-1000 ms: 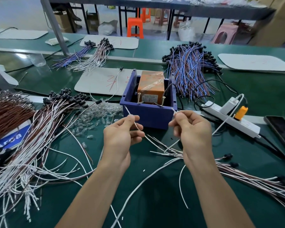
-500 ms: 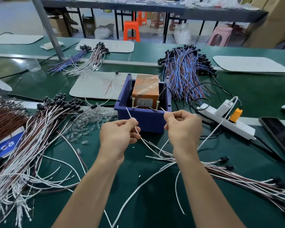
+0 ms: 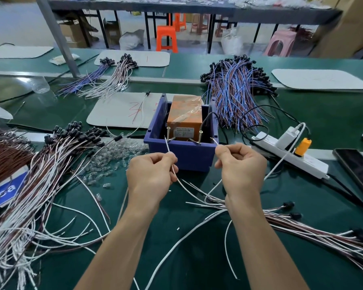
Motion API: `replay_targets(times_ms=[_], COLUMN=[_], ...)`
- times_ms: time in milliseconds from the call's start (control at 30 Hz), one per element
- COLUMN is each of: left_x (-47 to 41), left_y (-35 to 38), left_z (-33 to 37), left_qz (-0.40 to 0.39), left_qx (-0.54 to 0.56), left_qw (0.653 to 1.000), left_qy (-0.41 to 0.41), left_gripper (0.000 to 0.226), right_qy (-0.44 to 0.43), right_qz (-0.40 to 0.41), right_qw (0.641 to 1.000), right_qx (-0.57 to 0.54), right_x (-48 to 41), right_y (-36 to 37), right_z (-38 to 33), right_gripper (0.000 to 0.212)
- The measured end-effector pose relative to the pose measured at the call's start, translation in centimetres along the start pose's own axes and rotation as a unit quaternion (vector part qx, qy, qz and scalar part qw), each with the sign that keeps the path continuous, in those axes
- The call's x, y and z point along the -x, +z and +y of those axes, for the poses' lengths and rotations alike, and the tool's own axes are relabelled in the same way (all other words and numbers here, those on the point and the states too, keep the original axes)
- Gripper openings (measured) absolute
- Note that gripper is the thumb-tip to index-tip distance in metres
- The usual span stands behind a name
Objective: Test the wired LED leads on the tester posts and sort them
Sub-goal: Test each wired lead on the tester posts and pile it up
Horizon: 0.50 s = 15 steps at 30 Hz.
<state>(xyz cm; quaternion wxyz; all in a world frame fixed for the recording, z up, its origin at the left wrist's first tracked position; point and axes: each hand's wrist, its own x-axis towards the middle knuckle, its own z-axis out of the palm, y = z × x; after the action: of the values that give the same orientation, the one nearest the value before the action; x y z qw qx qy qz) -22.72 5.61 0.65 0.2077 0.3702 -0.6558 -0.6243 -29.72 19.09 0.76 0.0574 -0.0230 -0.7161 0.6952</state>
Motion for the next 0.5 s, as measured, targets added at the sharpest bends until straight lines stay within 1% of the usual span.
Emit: replay_targets(times_ms=[67,133,200,267,300,333,400,433,467,500], left_x=[0.3,0.8,1.1,1.0,0.9,0.9,1.3,1.7,2.2,2.7], left_y=[-0.3,-1.0,-1.9,-3.0,-3.6,-4.2,-5.0,-5.2,-5.3,-5.1], left_z=[-0.3,-0.7,-1.4,-2.5,-3.1,-3.5,-4.1,-4.0,-3.8,-3.5], left_qz=[0.001,-0.001,0.0,0.006,0.009,0.013,0.041,0.057,0.057,0.032], left_qx=[0.009,0.024,0.0,-0.09,-0.163,-0.25,-0.401,-0.436,-0.44,-0.411], left_qw=[1.0,1.0,1.0,0.996,0.987,0.968,0.915,0.897,0.894,0.906], left_qy=[0.003,0.004,0.002,0.004,0.006,0.01,0.025,0.044,0.072,0.101], left_gripper=[0.024,0.016,0.013,0.016,0.02,0.025,0.038,0.039,0.034,0.024], right_qy=[0.004,0.008,0.007,0.002,-0.002,-0.009,-0.028,-0.034,-0.035,-0.032], right_qz=[-0.034,-0.084,-0.119,-0.136,-0.144,-0.152,-0.18,-0.201,-0.225,-0.247], right_qw=[0.999,0.992,0.987,0.986,0.985,0.984,0.981,0.977,0.972,0.967], right_qx=[-0.041,-0.089,-0.106,-0.098,-0.095,-0.091,-0.072,-0.062,-0.057,-0.059], right_x=[0.3,0.5,0.6,0.3,0.1,-0.2,-0.8,-1.0,-1.2,-1.3], right_y=[-0.6,-1.4,-2.2,-3.0,-3.4,-3.7,-4.1,-4.2,-4.2,-4.1], right_z=[-0.3,-0.9,-1.7,-2.6,-3.1,-3.7,-4.7,-5.2,-5.6,-5.9], right_gripper=[0.029,0.032,0.03,0.025,0.022,0.019,0.013,0.011,0.01,0.009])
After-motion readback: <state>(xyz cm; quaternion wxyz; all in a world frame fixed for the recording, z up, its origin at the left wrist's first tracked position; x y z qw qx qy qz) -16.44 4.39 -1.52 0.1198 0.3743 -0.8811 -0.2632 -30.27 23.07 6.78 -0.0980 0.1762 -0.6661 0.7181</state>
